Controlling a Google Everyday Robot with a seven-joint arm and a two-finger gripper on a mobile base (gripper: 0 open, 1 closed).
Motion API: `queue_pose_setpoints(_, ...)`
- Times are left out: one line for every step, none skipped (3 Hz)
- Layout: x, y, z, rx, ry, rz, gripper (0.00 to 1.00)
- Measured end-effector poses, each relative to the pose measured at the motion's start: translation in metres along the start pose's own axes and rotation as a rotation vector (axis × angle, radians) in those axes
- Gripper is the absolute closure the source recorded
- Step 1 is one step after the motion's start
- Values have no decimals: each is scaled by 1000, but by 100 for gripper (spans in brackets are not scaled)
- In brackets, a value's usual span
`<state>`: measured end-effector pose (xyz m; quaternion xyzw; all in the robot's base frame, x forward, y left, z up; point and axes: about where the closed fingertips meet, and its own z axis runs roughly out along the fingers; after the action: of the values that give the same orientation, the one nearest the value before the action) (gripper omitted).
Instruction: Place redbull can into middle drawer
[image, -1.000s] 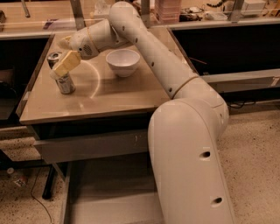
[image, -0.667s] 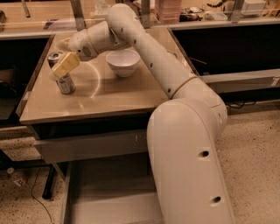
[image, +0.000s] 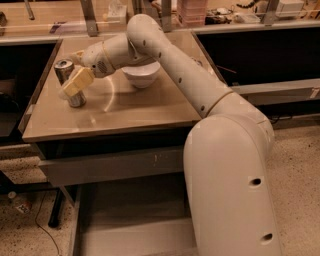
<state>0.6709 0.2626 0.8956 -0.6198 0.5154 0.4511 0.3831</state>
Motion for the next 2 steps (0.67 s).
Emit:
queue_pose_setpoints(2, 1, 2, -4, 2, 4, 18)
queue_pose_setpoints(2, 1, 2, -4, 2, 4, 41)
